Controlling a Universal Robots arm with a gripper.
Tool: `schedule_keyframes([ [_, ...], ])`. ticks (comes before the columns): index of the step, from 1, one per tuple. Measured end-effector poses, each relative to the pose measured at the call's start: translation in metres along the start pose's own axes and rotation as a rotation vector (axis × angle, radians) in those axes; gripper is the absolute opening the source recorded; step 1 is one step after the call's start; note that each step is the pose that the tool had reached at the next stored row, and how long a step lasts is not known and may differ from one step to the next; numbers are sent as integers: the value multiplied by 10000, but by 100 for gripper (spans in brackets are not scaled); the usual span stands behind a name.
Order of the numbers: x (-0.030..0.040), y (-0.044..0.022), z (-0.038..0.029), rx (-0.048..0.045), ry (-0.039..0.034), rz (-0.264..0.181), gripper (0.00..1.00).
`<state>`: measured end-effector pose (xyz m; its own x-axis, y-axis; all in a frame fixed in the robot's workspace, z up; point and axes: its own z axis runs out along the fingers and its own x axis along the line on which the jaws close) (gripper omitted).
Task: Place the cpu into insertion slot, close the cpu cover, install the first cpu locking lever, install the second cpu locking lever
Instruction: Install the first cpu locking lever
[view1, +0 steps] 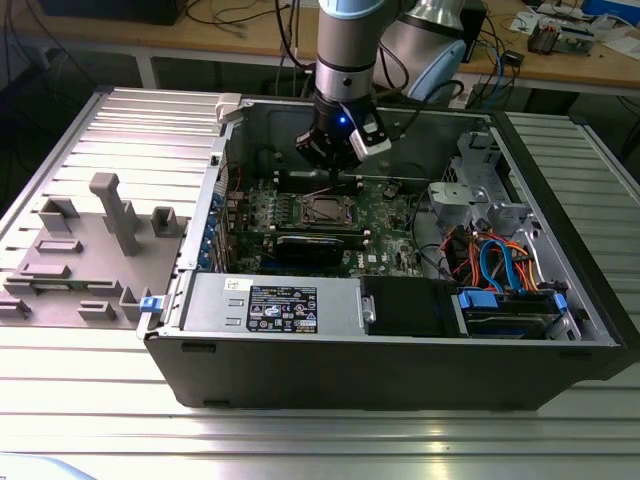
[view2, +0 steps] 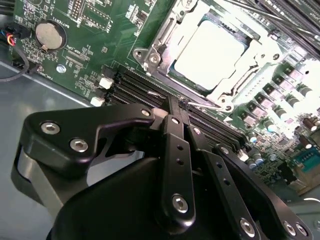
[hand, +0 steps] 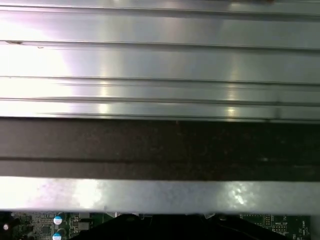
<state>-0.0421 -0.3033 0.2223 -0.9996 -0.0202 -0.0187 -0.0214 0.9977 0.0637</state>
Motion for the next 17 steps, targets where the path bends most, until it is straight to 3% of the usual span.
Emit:
schedule_keyframes([
  [9, -66, -9, 71, -47, -9, 110, 11],
  [17, -69, -14, 140, -46, -10, 138, 11],
])
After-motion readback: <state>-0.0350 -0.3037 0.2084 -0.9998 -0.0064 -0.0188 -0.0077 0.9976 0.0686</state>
